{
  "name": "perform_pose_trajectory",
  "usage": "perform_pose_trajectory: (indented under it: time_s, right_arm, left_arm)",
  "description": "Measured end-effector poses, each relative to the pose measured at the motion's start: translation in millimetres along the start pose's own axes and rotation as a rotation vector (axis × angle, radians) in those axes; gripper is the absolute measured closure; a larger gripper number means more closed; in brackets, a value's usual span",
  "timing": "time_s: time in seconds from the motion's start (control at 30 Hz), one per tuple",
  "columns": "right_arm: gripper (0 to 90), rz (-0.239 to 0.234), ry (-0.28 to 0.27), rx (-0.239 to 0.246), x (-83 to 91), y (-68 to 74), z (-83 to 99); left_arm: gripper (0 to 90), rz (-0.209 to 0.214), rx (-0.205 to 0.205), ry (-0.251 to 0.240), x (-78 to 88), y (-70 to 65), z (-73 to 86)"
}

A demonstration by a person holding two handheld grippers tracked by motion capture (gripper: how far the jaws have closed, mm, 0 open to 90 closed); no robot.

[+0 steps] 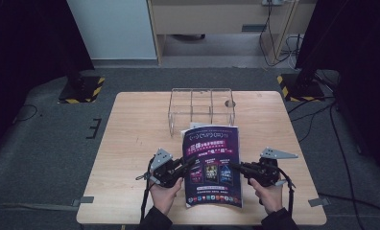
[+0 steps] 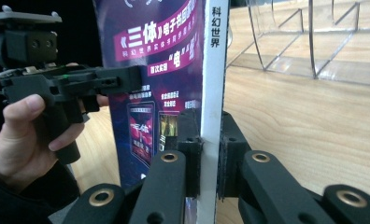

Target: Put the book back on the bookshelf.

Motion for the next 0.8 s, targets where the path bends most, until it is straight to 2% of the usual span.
perform_pose_trajectory:
  time_s: [0.17, 0.23, 0.33, 0.47, 0.6, 0.8]
  right_arm:
    - [83.1, 0.0, -0.006, 0.014, -0.7, 2.6, -3.6]
    - [83.1, -0.001, -0.01, 0.021, -0.3, 4.0, -5.7]
    - [83.1, -0.004, -0.023, 0.034, 1.3, 6.2, -10.0]
    - [83.1, 0.002, -0.041, 0.04, 1.9, 7.6, -13.6]
    - [83.1, 0.007, -0.071, 0.024, 6.8, 4.1, -17.2]
    - [83.1, 0.015, -0.108, 0.04, 13.3, 6.8, -27.9]
  left_arm:
    - [65.1, -0.027, -0.016, 0.003, 1.7, 4.8, 0.7]
    - [64.0, -0.051, -0.021, 0.002, 2.9, 9.2, 0.9]
    - [59.6, -0.072, -0.006, -0.003, 6.3, 17.0, 1.7]
    - [55.8, -0.117, -0.022, 0.002, 12.5, 29.5, 4.6]
    - [52.2, -0.179, -0.058, 0.037, 19.9, 46.0, 14.6]
    - [47.4, -0.264, -0.028, 0.097, 28.5, 74.9, 32.7]
Point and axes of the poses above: each handheld gripper's, and its own axes: x roughly backward along the jaws, z roughly out of its underside, y roughly to its left, the point moved 4 cm from there along -x, roughly forward along the jaws, and after that the axes turned 10 degrees about -z, right-handed, at the moved point
